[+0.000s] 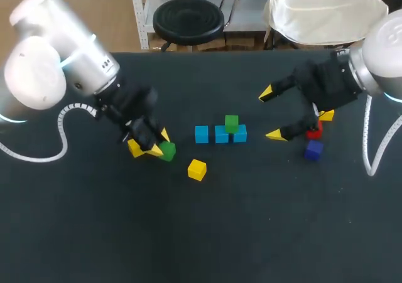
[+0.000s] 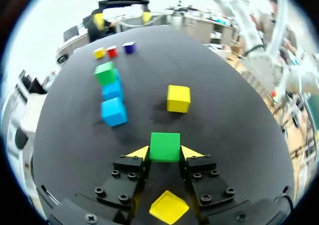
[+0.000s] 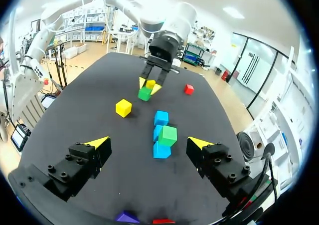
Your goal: Place the blue cubes, place green cubes on the blue cubes, place the yellow cubes on the green cubes, then place the red cubes on the yellow cubes, and place purple cube on the red cubes.
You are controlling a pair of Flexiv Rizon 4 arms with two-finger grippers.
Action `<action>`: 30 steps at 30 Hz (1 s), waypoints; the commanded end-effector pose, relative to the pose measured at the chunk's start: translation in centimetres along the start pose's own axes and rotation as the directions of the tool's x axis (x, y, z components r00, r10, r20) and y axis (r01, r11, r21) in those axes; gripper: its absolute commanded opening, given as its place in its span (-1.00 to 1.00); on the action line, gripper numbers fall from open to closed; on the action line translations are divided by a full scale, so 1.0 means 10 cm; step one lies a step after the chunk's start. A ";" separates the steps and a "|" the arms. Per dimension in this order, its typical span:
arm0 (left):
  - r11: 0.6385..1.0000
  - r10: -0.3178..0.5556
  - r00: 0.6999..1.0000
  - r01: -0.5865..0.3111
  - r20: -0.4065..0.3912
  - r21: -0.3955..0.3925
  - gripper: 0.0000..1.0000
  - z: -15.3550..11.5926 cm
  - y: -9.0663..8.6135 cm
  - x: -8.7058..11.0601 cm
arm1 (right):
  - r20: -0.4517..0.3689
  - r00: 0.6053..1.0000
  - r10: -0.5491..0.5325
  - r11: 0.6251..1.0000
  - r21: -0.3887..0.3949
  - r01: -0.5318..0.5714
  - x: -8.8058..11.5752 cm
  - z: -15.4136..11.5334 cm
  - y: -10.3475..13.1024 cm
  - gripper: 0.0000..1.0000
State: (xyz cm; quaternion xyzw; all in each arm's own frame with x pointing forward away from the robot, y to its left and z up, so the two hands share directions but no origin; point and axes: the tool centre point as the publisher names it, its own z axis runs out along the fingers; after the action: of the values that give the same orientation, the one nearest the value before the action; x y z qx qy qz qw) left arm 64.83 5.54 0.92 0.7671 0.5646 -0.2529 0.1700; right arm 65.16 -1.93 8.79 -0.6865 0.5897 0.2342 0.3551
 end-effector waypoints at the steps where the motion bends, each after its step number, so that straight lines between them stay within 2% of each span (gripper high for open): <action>1: 0.992 -0.067 0.998 0.065 -0.015 -0.106 -1.00 -0.10 -0.09 -0.11 | 0.002 1.000 0.000 1.000 0.000 0.000 0.00 0.00 0.00 1.00; 8: 0.981 -0.075 0.997 0.072 -0.012 -0.181 -1.00 -0.22 -0.05 -0.30 | 0.002 1.000 0.000 1.000 0.000 0.000 0.00 0.00 0.00 1.00; 11: 0.981 -0.045 0.999 0.044 -0.001 -0.189 -1.00 -0.25 -0.02 -0.37 | 0.002 1.000 0.000 1.000 0.000 0.000 0.00 0.00 0.00 1.00; 12: 0.982 -0.008 1.000 0.010 0.013 -0.191 -1.00 -0.26 -0.01 -0.39 | 0.002 1.000 0.000 1.000 0.000 0.000 0.00 0.00 0.00 1.00; 18: 0.983 0.008 0.999 -0.001 0.038 -0.186 -1.00 -0.33 0.03 -0.49 | 0.002 1.000 0.000 1.000 0.000 0.000 0.00 0.00 0.00 1.00; 22: 0.977 -0.096 0.995 0.096 0.007 -0.192 -1.00 -0.36 0.07 -0.52 | 0.002 1.000 0.000 1.000 0.000 0.000 0.00 0.00 0.00 1.00; 28: 0.967 -0.156 0.987 0.147 -0.029 -0.209 -1.00 -0.35 0.10 -0.57 | 0.002 1.000 0.000 1.000 0.000 0.000 0.00 0.00 0.00 1.00; 30: 0.969 -0.165 0.986 0.156 -0.032 -0.193 -1.00 -0.35 0.10 -0.58 | 0.002 1.000 0.000 1.000 0.000 0.000 0.00 0.00 0.00 1.00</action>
State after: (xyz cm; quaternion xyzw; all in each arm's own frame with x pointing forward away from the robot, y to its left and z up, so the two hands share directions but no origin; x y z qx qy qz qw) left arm 64.77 2.98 6.97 0.7015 0.6489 -0.1962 0.2200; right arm 65.16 -1.93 8.79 -0.6865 0.5897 0.2342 0.3551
